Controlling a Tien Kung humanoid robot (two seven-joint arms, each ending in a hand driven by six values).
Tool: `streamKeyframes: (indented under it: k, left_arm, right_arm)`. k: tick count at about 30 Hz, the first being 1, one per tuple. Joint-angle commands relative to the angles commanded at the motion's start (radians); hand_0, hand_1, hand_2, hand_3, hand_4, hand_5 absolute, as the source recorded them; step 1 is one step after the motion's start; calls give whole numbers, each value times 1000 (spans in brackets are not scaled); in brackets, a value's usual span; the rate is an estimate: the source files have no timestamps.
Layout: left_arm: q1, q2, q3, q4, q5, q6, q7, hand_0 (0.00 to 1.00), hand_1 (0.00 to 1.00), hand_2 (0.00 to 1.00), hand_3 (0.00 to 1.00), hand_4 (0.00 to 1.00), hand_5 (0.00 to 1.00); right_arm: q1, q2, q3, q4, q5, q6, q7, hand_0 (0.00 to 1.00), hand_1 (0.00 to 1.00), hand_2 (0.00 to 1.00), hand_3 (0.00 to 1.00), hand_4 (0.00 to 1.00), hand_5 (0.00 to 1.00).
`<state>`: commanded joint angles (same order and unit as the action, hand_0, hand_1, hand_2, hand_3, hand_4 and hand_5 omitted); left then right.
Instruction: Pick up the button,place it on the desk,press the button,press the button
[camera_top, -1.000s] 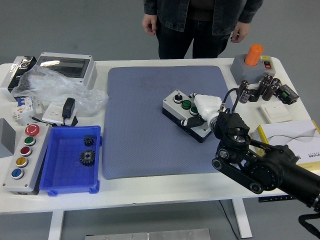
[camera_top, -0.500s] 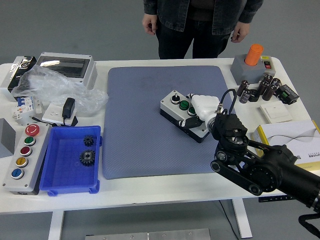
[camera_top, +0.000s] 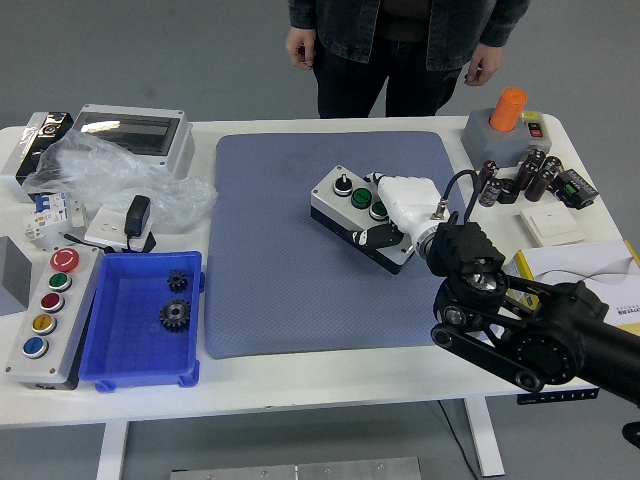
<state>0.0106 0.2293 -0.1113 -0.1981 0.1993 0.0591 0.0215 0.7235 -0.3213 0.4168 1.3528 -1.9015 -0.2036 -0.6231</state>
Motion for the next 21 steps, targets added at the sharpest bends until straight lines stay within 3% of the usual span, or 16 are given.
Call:
streamKeyframes:
  k: [6, 7, 10, 12, 13, 21]
  left_arm:
    - [-2, 0, -2, 0, 0, 1, 0, 668, 691, 625, 647, 675, 338]
    - [-2, 1, -2, 1, 0, 1, 0, 668, 692, 624, 647, 674, 339]
    - [-3, 1, -2, 1, -1, 1, -1, 668, 692, 624, 647, 674, 339]
    - [-4, 2, -1, 1, -1, 1, -1, 668, 692, 624, 647, 674, 339]
    - [-4, 2, -2, 1, -1, 1, -1, 667, 692, 625, 647, 673, 340]
    - [-7, 3, 2, 1, -2, 1, -2, 668, 692, 626, 647, 672, 340]
  right_arm:
    - [64, -78, -96, 85, 57, -44, 140, 274, 439, 385, 355, 650, 43]
    - [75, -86, -111, 91, 58, -52, 161, 360, 457, 389, 353, 620, 7]
    - [118, -104, -171, 100, 50, -70, 230, 360, 457, 389, 353, 620, 7]
    - [141, -109, -207, 95, 41, -77, 269, 360, 457, 389, 353, 620, 7]
    - [149, -109, -219, 91, 35, -81, 283, 416, 473, 395, 361, 590, 2]
    - [218, -81, -321, 9, -42, -128, 382, 446, 482, 394, 364, 578, 2]
